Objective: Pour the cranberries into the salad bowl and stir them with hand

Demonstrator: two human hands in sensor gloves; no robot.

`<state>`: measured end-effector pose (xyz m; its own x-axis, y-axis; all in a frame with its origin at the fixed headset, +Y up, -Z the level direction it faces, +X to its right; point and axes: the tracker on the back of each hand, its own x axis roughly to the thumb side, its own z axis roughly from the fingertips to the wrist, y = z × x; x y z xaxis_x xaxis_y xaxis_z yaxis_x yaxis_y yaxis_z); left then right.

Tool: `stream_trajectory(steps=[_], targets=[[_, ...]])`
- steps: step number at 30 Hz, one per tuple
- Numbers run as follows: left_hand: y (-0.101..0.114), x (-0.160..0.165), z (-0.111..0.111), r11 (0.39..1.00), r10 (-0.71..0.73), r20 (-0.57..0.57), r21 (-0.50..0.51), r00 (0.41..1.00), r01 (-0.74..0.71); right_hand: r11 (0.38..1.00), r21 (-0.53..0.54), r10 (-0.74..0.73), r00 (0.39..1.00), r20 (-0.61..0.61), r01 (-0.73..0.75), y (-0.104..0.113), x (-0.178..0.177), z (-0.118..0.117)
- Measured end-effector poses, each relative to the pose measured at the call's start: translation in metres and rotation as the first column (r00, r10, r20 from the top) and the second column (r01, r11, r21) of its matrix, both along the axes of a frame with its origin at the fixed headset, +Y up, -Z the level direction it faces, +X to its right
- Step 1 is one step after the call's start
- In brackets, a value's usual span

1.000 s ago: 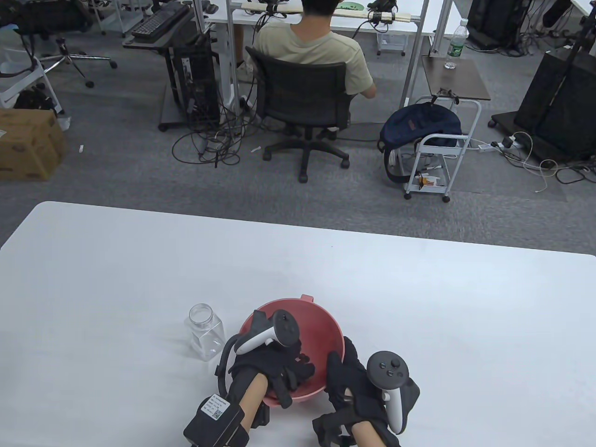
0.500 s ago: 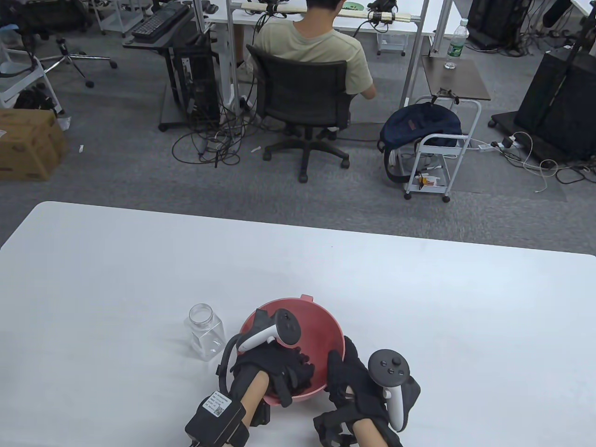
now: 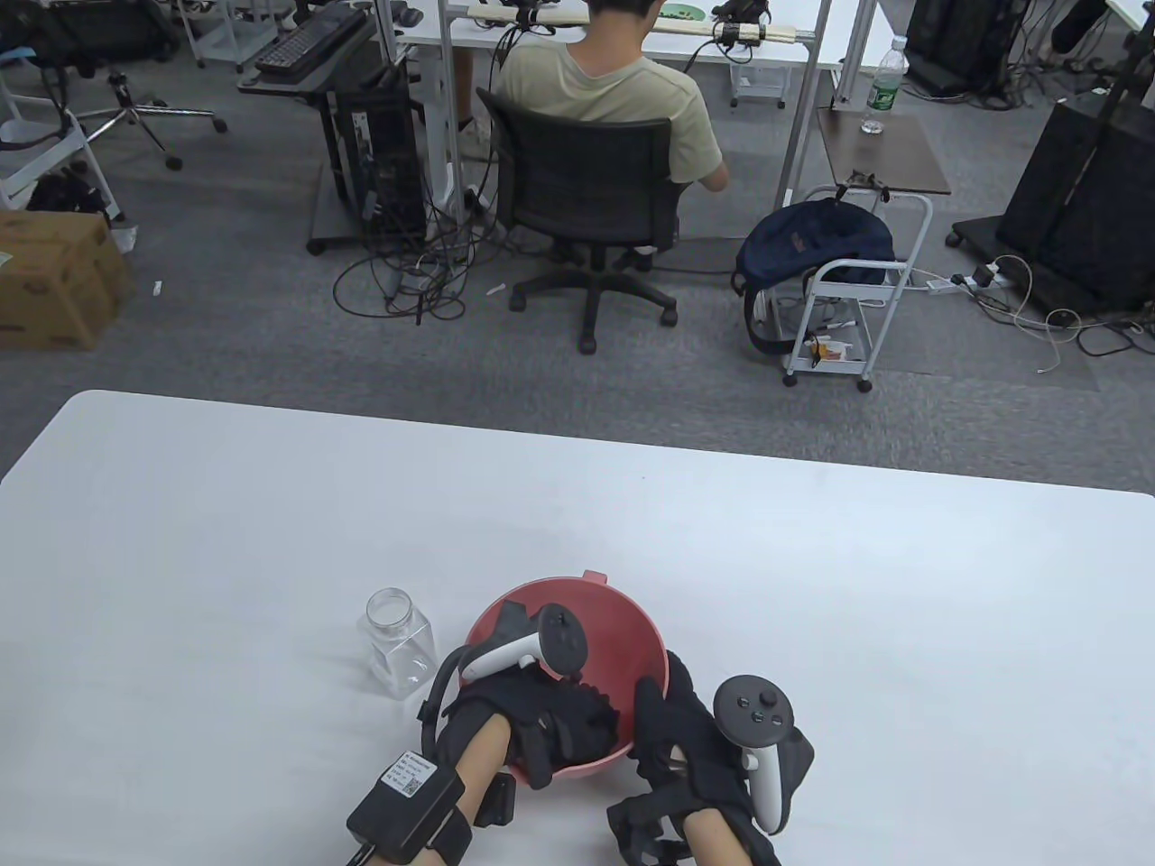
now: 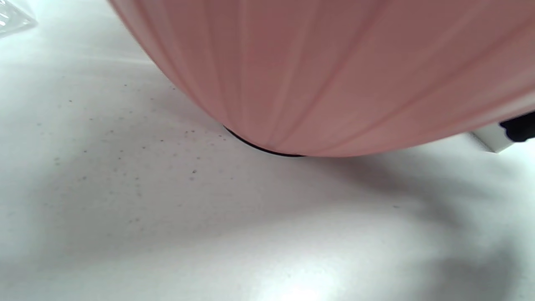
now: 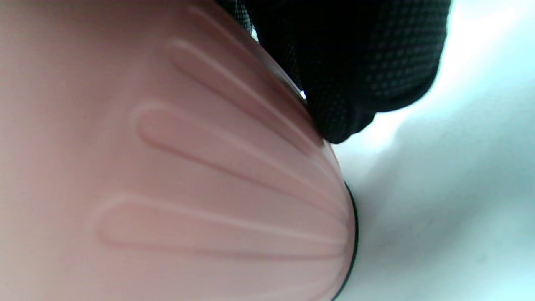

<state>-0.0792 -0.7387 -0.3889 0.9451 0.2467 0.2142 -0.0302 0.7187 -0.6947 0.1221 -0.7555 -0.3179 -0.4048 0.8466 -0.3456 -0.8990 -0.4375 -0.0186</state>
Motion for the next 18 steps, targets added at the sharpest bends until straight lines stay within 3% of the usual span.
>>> stream_trajectory(steps=[18], targets=[[0.0004, 0.0008, -0.0012, 0.999, -0.040, -0.020, -0.007, 0.999, 0.040, 1.000, -0.004, -0.014, 1.000, 0.002, 0.014, -0.0013, -0.0001, -0.0007]])
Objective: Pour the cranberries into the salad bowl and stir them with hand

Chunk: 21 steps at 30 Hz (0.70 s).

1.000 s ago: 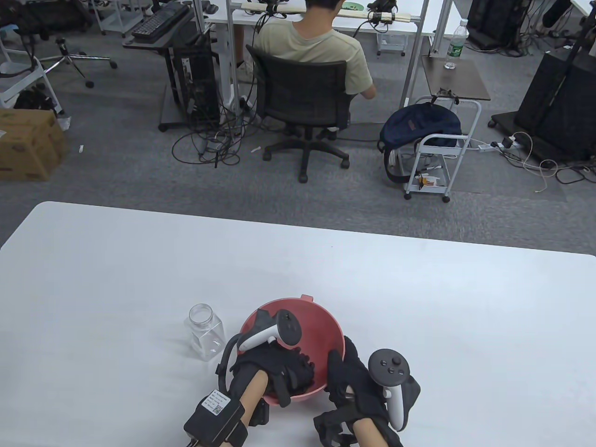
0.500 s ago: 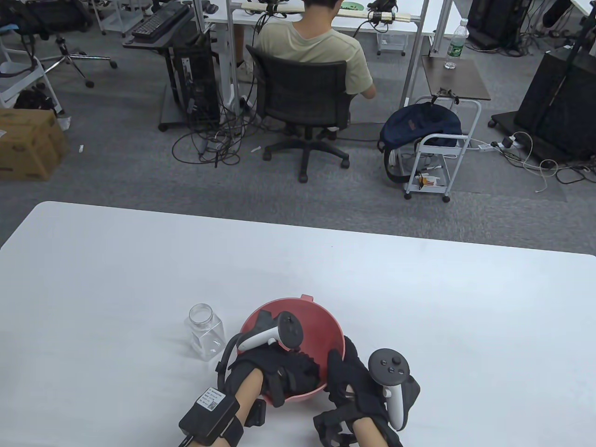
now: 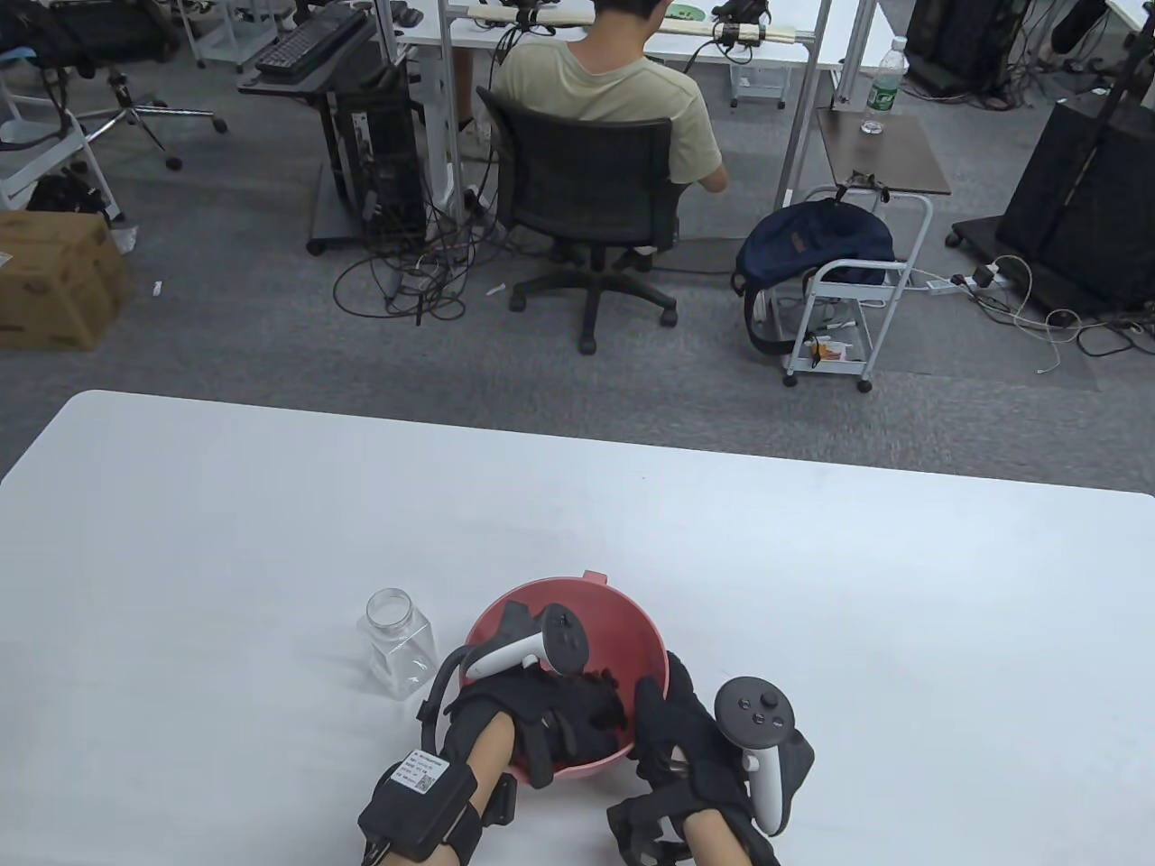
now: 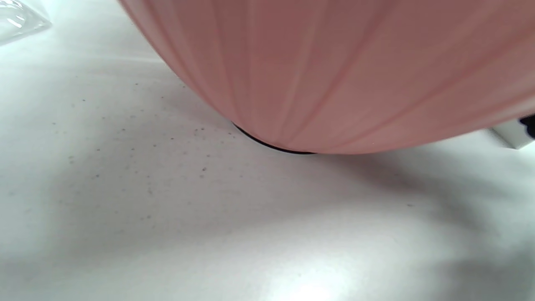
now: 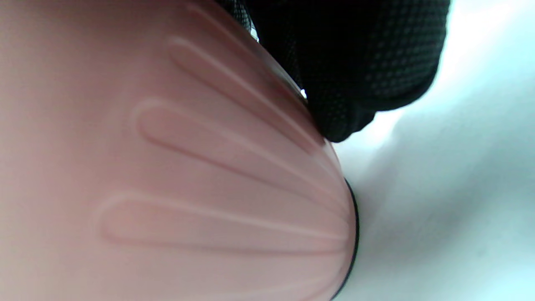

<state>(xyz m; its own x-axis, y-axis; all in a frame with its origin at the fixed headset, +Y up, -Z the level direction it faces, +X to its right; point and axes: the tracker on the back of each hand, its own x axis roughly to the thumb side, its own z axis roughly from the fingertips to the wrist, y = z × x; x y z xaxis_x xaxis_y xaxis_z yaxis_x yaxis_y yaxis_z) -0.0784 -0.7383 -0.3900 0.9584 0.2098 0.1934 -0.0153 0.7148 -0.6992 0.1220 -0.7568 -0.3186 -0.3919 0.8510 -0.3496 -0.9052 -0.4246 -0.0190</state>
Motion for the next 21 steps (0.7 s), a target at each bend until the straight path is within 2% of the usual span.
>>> stream_trajectory(steps=[21], targets=[[0.0004, -0.0042, -0.0045, 0.999, 0.041, -0.084, 0.010, 0.996, -0.040, 1.000, -0.005, -0.024, 1.000, 0.001, 0.024, -0.0013, 0.0003, -0.0001]])
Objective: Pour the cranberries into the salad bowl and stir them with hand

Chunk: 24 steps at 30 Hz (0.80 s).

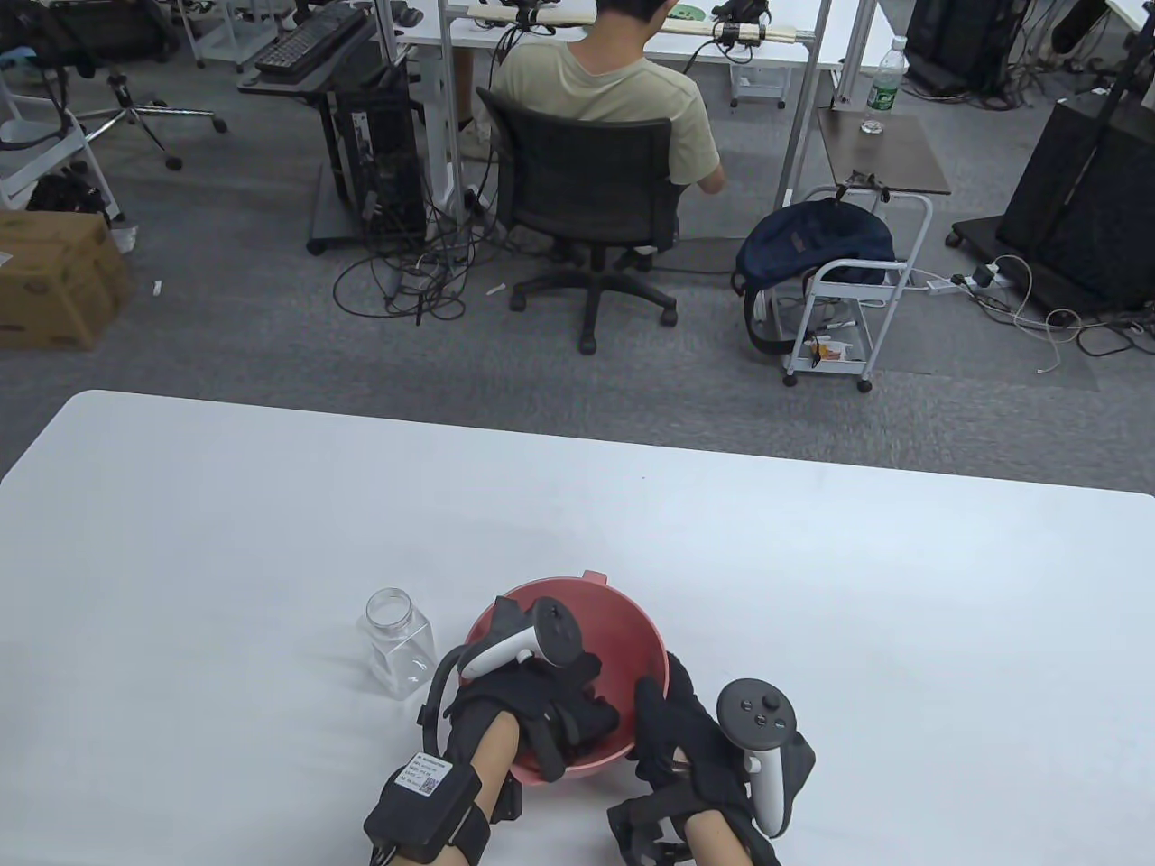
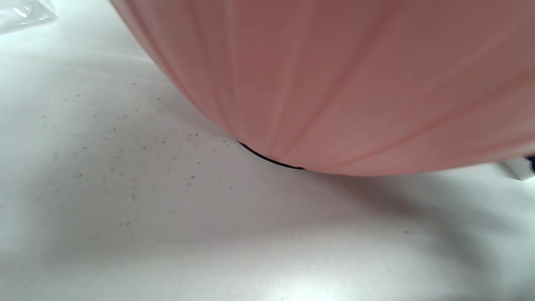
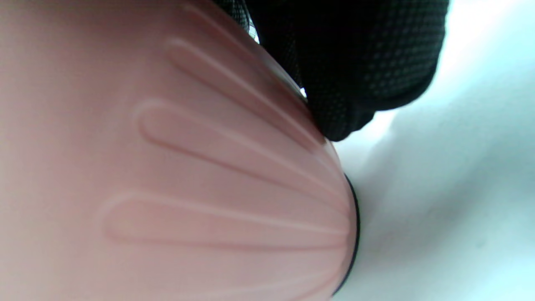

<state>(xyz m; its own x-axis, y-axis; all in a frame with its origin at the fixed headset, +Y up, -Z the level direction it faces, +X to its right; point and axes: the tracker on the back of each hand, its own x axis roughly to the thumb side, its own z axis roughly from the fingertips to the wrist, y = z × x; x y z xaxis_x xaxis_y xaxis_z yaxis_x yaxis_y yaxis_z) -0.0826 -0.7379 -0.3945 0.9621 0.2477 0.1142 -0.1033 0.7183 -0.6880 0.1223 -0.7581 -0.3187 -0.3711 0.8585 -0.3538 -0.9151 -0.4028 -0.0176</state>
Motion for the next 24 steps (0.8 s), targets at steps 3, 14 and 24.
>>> stream_trajectory(steps=[3, 14, 24], targets=[[0.000, 0.000, -0.001, 1.000, -0.016, -0.003, -0.003, 1.000, 0.016, 1.000, -0.001, -0.004, 1.000, 0.003, 0.004, 0.000, 0.000, 0.000], [0.001, -0.003, -0.002, 0.999, -0.035, -0.027, -0.016, 0.999, 0.035, 0.999, 0.007, -0.052, 0.999, 0.012, 0.052, -0.006, 0.001, 0.001], [-0.001, -0.006, -0.005, 0.997, -0.058, -0.038, -0.061, 0.998, 0.056, 0.995, 0.027, -0.101, 0.994, 0.030, 0.100, -0.011, -0.002, 0.002]])
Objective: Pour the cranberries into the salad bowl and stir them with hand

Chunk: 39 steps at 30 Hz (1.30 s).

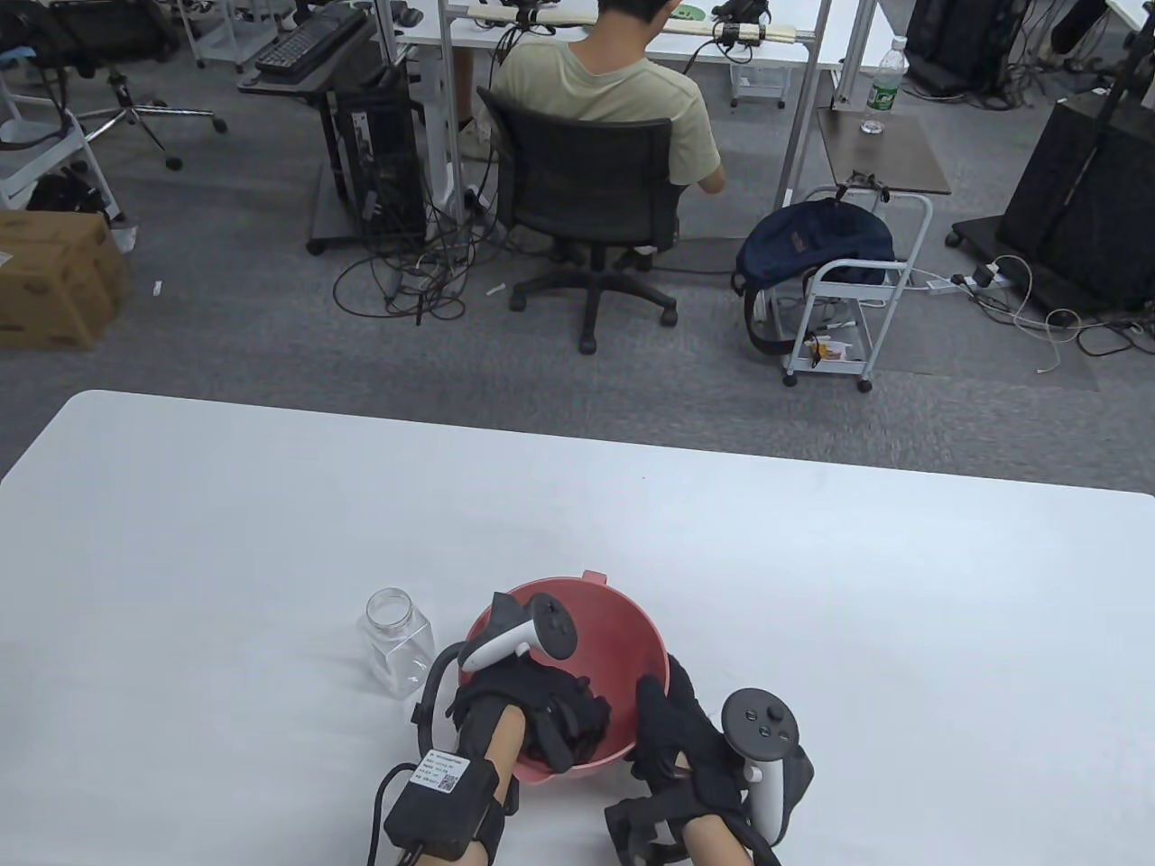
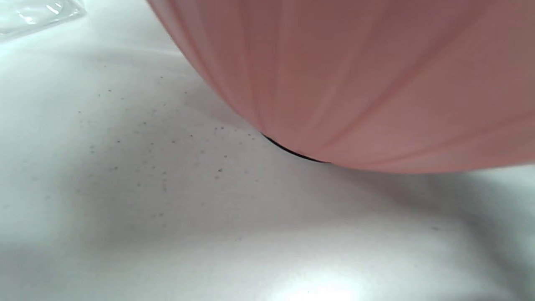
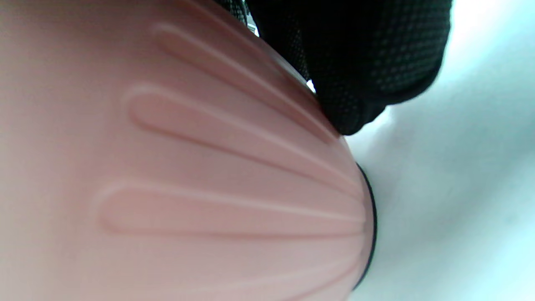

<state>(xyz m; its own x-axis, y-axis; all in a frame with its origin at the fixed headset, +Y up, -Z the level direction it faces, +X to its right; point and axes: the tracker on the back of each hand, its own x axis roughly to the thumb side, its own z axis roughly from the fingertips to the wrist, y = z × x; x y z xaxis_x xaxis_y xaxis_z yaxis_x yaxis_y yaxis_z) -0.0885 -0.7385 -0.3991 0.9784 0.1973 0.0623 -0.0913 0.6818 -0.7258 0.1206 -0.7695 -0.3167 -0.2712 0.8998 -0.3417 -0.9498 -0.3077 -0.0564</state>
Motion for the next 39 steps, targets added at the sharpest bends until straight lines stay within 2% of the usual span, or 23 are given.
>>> stream_trajectory(steps=[12, 17, 26, 39], targets=[[0.0012, -0.0015, -0.0001, 0.999, -0.028, 0.000, -0.021, 1.000, 0.028, 0.999, -0.006, -0.037, 0.999, -0.021, 0.037, -0.0014, -0.0017, 0.0002], [0.0020, -0.0019, 0.0004, 1.000, 0.006, 0.018, -0.012, 1.000, -0.006, 0.999, -0.004, -0.040, 0.999, -0.028, 0.040, -0.0021, -0.0023, -0.0002], [0.0068, 0.0019, 0.0044, 0.994, 0.100, 0.088, 0.041, 0.991, -0.104, 0.999, -0.014, -0.051, 0.998, -0.028, 0.051, -0.0032, -0.0029, 0.0006], [0.0058, 0.0027, 0.0037, 0.991, 0.106, 0.097, 0.074, 0.990, -0.113, 0.999, -0.011, -0.043, 0.999, -0.020, 0.043, -0.0042, -0.0029, 0.0002]])
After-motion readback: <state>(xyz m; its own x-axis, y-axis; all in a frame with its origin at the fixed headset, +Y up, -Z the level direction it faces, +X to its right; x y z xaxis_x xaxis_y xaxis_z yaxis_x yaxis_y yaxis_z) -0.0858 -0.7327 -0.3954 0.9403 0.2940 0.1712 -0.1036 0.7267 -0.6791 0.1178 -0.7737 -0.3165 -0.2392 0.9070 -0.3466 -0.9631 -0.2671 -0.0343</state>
